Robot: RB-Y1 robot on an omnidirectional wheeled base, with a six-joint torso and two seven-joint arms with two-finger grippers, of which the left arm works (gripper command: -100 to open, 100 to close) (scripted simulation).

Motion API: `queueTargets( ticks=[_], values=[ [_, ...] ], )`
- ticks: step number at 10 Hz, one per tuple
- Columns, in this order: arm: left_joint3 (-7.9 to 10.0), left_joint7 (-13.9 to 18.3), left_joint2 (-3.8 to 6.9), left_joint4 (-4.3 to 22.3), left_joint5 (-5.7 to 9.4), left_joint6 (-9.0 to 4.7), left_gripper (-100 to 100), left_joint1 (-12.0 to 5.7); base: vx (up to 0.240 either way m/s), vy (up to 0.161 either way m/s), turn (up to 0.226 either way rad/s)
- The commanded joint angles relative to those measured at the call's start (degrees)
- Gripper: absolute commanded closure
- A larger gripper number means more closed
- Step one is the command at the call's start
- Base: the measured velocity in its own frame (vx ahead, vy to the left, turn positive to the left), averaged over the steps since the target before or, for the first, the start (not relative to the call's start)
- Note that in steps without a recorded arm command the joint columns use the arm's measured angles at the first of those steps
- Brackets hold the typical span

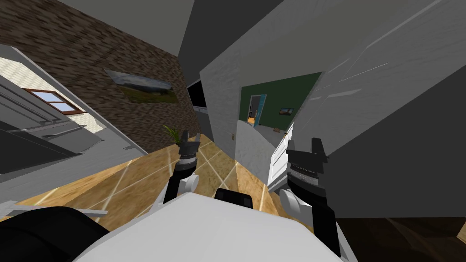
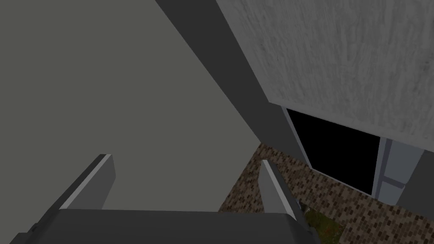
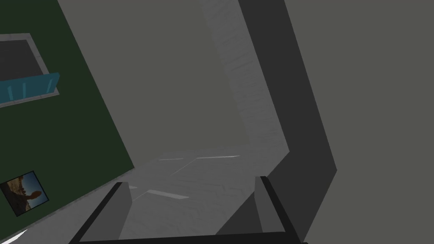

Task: Push the door open

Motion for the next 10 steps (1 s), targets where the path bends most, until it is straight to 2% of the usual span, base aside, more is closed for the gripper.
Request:
queueTargets(
  ticks=[1,9,10],
  values=[
    [-0.34,0.1,0.43,2.1,0.00,-0.43,-100,-0.36,0.078,0.041,-0.051],
    [-3.12,0.5,2.21,14.1,-0.46,-1.53,-100,-3.30,0.091,0.046,-0.070],
    [-3.12,0.5,2.21,14.2,-0.46,-1.53,-100,-3.30,0.072,0.034,-0.030]
  ],
)
